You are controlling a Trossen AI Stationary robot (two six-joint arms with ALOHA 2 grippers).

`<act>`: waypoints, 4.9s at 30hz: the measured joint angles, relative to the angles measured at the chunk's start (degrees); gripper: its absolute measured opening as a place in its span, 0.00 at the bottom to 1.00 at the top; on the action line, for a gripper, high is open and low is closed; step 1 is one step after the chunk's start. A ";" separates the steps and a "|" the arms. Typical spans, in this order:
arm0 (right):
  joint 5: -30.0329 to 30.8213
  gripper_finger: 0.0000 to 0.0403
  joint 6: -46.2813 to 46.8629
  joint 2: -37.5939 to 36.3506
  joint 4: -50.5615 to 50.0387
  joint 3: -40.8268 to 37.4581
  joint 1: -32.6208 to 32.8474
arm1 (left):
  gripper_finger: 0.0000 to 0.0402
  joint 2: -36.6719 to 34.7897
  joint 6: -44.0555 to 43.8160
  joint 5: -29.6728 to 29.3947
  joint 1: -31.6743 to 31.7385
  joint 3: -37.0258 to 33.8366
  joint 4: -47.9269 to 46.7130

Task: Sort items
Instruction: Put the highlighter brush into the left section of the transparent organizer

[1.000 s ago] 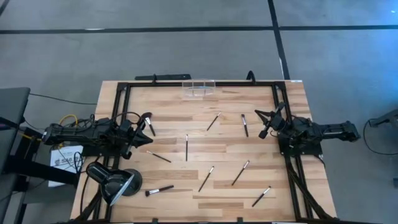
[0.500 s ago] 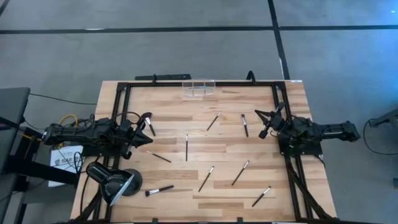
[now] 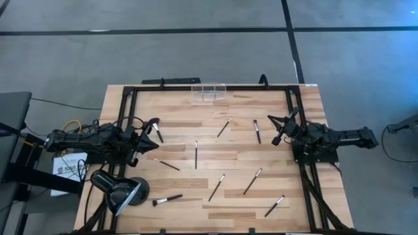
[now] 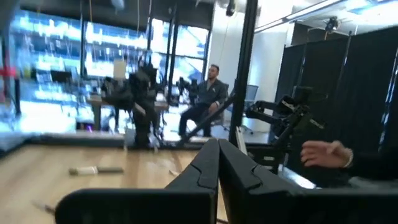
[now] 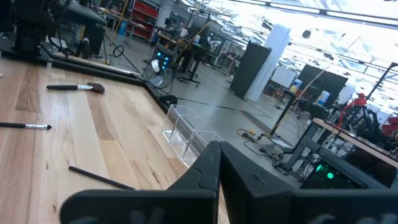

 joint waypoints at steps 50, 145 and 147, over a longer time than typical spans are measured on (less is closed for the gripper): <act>-0.48 0.00 24.97 0.01 3.29 0.00 -0.50 | 0.02 19.24 -1.63 -22.44 0.48 0.00 12.89; -4.44 0.00 23.98 19.29 18.14 9.55 5.14 | 0.18 73.85 -30.82 -13.52 39.60 31.87 -55.19; -4.44 0.00 23.98 19.29 18.14 9.55 5.16 | 0.13 73.85 -29.49 -13.54 39.60 31.87 -55.07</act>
